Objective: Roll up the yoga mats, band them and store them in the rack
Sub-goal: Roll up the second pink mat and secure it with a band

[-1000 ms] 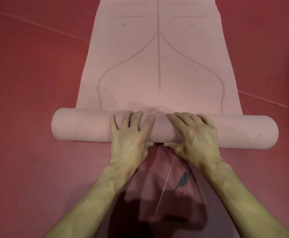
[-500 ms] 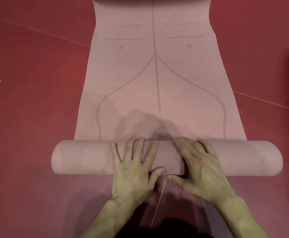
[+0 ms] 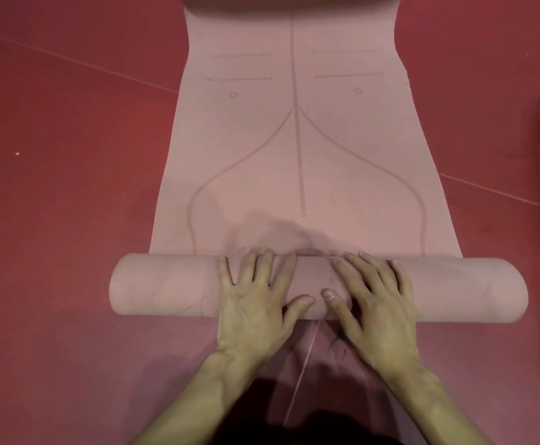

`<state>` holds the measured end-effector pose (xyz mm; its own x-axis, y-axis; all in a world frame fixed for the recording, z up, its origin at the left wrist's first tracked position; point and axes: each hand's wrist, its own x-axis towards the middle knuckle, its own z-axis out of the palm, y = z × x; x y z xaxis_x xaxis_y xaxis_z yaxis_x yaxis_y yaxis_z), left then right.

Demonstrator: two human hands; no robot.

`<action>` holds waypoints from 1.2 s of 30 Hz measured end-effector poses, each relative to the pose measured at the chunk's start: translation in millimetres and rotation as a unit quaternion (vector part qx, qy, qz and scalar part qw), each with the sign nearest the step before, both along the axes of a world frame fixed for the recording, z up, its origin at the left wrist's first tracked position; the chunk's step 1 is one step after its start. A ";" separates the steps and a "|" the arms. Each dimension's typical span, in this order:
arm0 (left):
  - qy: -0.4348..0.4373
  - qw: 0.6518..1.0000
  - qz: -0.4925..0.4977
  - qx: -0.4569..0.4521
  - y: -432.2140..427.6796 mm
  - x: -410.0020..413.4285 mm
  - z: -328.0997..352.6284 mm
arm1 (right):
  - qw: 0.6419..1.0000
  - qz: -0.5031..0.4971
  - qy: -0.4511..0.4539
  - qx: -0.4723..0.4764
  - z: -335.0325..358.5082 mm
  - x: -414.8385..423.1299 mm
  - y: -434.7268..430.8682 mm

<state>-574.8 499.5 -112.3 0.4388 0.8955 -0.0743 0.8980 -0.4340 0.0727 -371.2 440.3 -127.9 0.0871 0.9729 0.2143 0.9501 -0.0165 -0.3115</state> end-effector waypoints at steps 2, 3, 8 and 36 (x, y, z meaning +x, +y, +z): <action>-0.003 1.000 0.014 0.003 3.2 2.7 -0.2 | 1.000 -0.006 -0.012 -0.005 1.7 1.4 10.5; -0.005 1.000 0.018 0.006 3.1 3.5 -1.3 | 1.000 -0.009 -0.018 -0.010 2.0 1.7 14.8; -0.015 1.000 0.006 0.019 0.1 4.6 -6.8 | 0.997 -0.015 -0.062 -0.032 -1.5 0.6 17.1; -0.048 0.997 -0.034 0.051 15.1 12.7 -9.0 | 0.996 -0.056 -0.057 -0.025 -0.9 -3.0 44.0</action>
<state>-562.1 514.6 -121.3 0.4998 0.8640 0.0615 0.8570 -0.5036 0.1095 -374.3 484.3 -128.8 0.1739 0.9682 0.1801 0.9705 -0.1375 -0.1978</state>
